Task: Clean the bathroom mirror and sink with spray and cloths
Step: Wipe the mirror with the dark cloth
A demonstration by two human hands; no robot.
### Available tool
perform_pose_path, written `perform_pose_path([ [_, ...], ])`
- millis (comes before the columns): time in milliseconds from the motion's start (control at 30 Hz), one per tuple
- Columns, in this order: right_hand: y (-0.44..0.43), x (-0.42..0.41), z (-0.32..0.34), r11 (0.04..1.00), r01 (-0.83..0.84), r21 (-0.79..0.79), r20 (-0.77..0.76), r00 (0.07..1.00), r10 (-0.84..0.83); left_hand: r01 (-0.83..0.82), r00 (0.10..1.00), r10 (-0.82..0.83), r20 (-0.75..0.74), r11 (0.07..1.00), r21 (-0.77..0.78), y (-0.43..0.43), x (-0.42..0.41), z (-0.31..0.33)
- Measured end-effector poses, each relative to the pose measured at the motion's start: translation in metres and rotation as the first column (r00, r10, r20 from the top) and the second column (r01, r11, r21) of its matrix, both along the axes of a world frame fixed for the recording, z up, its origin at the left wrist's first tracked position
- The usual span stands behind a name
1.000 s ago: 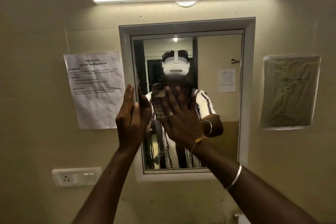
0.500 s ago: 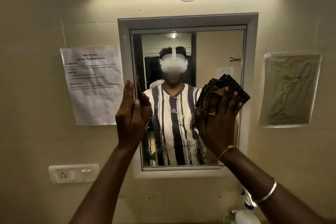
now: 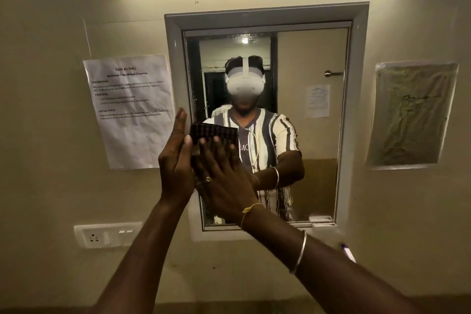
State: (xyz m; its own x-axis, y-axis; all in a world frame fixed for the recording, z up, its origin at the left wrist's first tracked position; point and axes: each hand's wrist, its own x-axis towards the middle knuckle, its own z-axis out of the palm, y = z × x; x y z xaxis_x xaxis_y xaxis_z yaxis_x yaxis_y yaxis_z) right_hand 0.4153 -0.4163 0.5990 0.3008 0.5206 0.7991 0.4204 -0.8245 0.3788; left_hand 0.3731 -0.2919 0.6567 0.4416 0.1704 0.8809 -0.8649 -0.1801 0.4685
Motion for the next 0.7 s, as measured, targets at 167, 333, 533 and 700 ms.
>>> perform_pose_path([
  [167,-0.046,-0.003,-0.013,0.998,0.06,-0.004,-0.02,0.998,-0.06,-0.001,1.0,0.001,-0.005,1.0,0.004,-0.011,0.001,-0.004],
  [333,-0.102,-0.016,-0.025,0.959,0.125,0.253,-0.009,0.992,-0.127,-0.07,0.997,0.07,0.043,0.998,0.005,-0.008,0.003,-0.004],
  [533,-0.172,-0.021,-0.052,0.816,0.237,0.528,-0.074,0.969,-0.234,-0.095,0.993,0.095,0.07,0.995,-0.011,-0.013,0.007,-0.008],
  [700,-0.145,-0.02,-0.057,0.771,0.237,0.591,-0.12,0.971,-0.206,-0.111,0.991,0.111,0.074,0.994,-0.002,-0.015,0.008,-0.008],
])
